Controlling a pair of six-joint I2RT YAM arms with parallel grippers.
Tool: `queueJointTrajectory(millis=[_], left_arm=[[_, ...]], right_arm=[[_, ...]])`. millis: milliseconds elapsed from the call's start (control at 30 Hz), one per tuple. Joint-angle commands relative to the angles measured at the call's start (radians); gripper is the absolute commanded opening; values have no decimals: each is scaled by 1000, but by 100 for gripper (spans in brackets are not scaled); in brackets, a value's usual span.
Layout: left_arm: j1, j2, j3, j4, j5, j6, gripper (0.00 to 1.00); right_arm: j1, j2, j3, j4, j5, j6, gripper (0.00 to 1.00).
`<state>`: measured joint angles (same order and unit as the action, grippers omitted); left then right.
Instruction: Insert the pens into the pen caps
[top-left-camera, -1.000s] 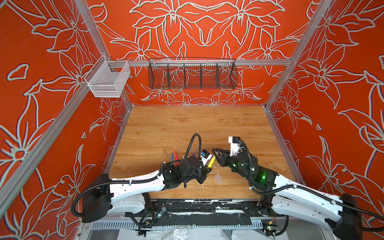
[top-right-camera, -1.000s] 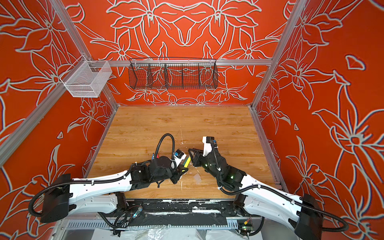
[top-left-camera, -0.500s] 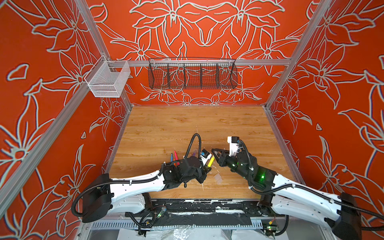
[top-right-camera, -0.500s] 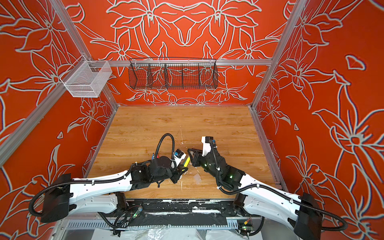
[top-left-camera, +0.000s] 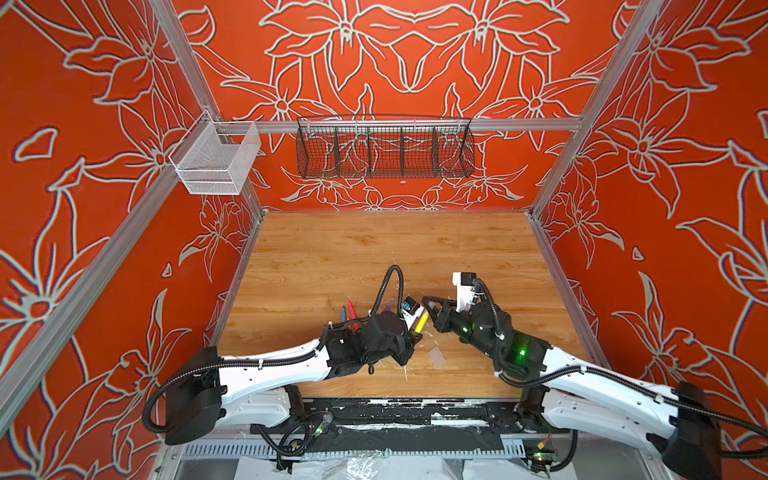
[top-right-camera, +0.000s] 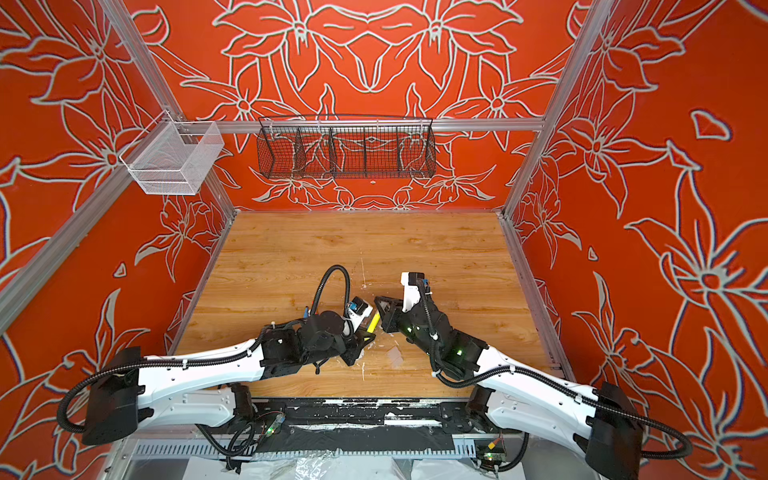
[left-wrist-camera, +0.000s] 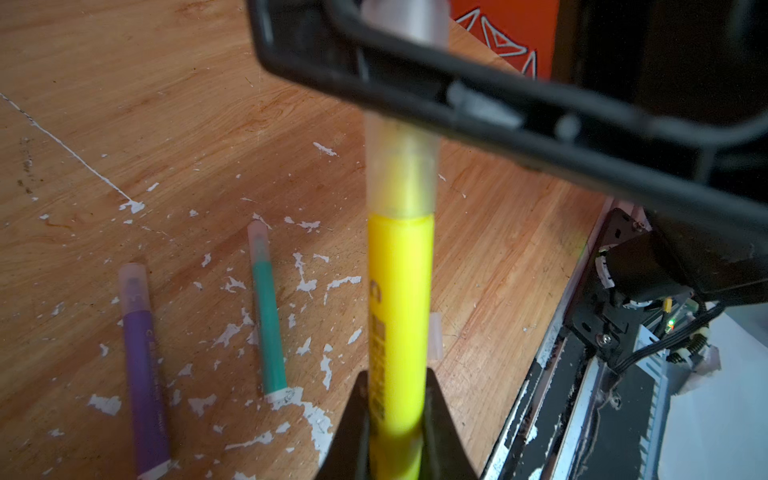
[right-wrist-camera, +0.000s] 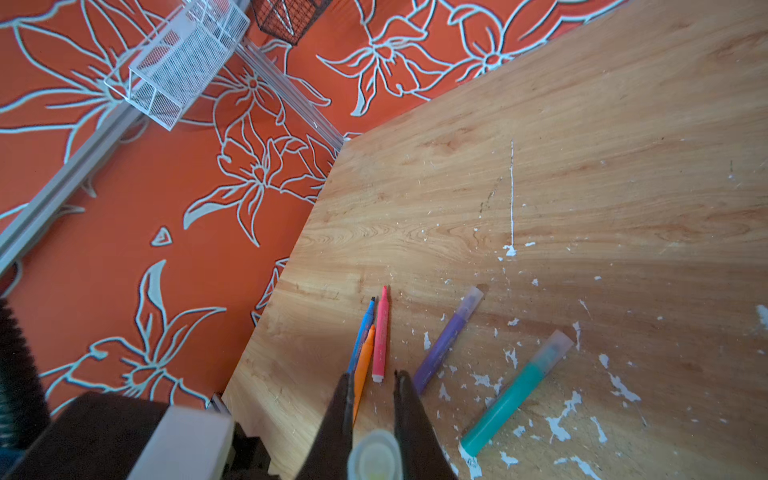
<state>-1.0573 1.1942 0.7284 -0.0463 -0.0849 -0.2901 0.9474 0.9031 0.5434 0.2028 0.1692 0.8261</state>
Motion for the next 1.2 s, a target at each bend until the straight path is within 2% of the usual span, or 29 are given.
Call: queueJointTrajectory(millis=[0, 133, 367, 1167], left_arm=[[45, 5, 86, 16, 19, -16, 0], [81, 25, 126, 30, 34, -17, 0], [85, 58, 190, 33, 11, -7, 0], [86, -1, 319, -3, -73, 107, 0]], right_arm=[[15, 3, -15, 7, -23, -10, 2], [34, 0, -32, 18, -11, -5, 0], [82, 29, -51, 30, 14, 6, 0], [226, 81, -79, 64, 112, -7, 0]])
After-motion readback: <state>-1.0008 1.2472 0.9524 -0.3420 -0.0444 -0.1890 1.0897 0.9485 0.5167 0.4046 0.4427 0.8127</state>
